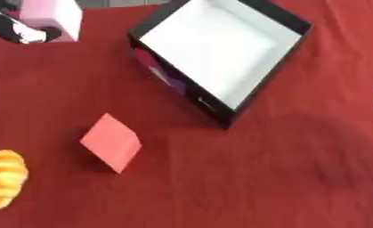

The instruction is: Pick up objects on the table and place them in the box.

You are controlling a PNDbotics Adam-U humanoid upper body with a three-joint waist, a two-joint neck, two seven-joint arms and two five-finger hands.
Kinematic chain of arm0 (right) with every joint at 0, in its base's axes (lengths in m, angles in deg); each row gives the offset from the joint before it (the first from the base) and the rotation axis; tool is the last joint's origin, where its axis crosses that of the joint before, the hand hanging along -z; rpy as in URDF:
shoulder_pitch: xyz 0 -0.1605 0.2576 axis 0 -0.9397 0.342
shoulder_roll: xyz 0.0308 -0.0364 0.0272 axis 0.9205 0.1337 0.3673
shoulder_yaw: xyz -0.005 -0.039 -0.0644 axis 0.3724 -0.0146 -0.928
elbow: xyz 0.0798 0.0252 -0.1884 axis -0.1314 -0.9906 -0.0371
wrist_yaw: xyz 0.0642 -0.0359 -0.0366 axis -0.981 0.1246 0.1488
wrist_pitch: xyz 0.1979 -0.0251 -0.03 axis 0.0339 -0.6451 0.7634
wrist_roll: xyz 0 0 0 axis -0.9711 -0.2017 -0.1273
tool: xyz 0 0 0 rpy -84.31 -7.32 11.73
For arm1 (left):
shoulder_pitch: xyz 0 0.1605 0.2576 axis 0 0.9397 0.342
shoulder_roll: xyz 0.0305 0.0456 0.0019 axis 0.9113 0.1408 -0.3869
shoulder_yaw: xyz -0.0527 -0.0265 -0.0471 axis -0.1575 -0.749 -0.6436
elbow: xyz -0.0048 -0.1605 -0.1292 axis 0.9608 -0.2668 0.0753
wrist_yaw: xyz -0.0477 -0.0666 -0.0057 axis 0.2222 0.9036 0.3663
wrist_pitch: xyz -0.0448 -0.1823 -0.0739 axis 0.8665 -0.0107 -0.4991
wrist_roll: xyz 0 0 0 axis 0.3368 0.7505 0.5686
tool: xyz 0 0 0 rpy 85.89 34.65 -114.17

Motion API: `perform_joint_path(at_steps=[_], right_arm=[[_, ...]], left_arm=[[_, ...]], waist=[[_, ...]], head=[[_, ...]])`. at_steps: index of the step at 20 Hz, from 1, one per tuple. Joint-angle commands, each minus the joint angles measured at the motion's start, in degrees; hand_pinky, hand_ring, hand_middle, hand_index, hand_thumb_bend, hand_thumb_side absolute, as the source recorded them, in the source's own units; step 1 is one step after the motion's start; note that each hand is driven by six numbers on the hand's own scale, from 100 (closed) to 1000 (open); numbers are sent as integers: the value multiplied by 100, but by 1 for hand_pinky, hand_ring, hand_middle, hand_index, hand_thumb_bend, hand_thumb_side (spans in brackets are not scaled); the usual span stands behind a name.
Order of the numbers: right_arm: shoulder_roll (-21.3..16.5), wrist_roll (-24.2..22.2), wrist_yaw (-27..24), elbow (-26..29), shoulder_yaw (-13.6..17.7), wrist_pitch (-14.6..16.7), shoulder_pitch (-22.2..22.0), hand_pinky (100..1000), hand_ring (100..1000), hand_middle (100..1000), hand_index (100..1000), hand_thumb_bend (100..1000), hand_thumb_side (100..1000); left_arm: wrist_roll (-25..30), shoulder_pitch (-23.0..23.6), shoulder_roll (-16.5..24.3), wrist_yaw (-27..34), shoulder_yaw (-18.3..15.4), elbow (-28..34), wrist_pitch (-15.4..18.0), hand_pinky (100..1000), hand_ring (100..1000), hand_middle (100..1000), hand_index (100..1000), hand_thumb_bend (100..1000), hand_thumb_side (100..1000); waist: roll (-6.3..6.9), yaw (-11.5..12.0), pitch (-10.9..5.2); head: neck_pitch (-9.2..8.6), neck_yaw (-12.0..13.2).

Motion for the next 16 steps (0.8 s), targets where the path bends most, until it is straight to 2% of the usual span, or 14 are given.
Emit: perform_joint_path(at_steps=[1, 2, 5, 8, 10, 12, 16], right_arm=[[-281, 90, -229, 73, 95, -19, -16, 770, 733, 721, 845, 174, 559], [-314, 130, -308, 81, 112, -27, -15, 771, 739, 731, 851, 172, 550], [-388, 371, -582, 103, 217, -95, 27, 778, 757, 752, 862, 172, 553], [-420, 669, -883, 182, 367, -213, 104, 798, 806, 807, 902, 157, 600], [-429, 872, -1086, 226, 487, -296, 154, 807, 825, 830, 917, 144, 650], [-434, 1056, -1271, 239, 621, -378, 203, 813, 840, 845, 926, 143, 687], [-494, 1447, -1662, 323, 762, -541, 314, 816, 845, 848, 923, 151, 676]], left_arm=[[916, -253, -83, 321, 65, 529, 1105, 600, 466, 277, 432, 100, 100], [824, -274, -188, 413, 130, 662, 1039, 592, 415, 251, 432, 100, 100], [539, -266, -373, 699, 409, 1041, 794, 599, 442, 264, 440, 100, 100], [356, -301, -593, 1002, 539, 1193, 496, 600, 457, 274, 444, 100, 100], [407, -382, -672, 1205, 591, 1318, 293, 604, 464, 293, 460, 173, 100], [538, -438, -711, 1365, 654, 1413, 123, 606, 468, 302, 469, 183, 100], [704, -494, -942, 1176, 655, 1241, -24, 607, 472, 307, 479, 217, 100]], waist=[[29, 19, -353], [24, 28, -394], [19, 38, -500], [0, 2, -565], [-9, -37, -589], [-6, -95, -607], [-2, -258, -617]], head=[[107, -70], [139, -101], [257, -213], [264, -286], [246, -298], [242, -274], [185, -179]])
